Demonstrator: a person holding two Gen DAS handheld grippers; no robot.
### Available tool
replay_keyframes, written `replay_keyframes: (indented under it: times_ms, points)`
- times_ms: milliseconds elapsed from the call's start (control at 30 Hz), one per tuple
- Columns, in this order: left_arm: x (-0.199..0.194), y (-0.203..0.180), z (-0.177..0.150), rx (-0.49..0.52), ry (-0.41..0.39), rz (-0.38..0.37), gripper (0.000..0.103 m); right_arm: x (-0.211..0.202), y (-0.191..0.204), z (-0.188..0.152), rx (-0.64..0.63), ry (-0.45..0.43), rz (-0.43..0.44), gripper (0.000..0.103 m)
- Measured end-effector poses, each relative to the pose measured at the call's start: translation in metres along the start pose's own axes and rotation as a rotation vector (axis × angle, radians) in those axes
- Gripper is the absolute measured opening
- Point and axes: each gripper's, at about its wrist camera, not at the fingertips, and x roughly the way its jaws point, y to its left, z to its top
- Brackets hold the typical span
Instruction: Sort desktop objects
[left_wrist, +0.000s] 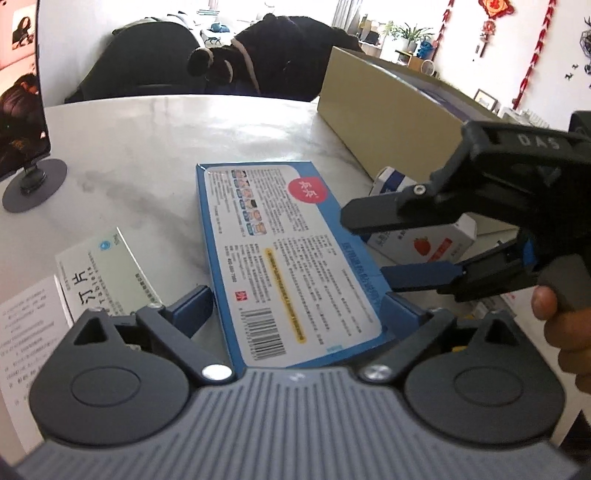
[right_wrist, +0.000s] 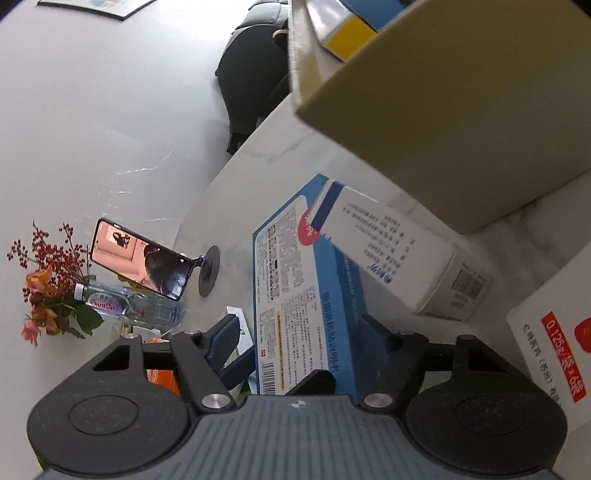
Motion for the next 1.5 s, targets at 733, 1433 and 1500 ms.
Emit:
replay_keyframes:
  times_ms: [733, 1433, 1500]
  points:
    - [-0.043, -0.007, 0.001, -0.106, -0.192, -0.085, 0.097, 0.000, -0.005, -0.006, 0.054, 0.053, 0.051, 0.090]
    - [-0.046, -0.014, 0.005, -0.076, -0.278, -0.229, 0.097, -0.003, -0.016, 0.004, 0.077, 0.151, 0.102, 0.103]
    - [-0.045, -0.015, 0.004, -0.077, -0.280, -0.234, 0.097, -0.003, -0.016, 0.005, 0.073, 0.157, 0.100, 0.103]
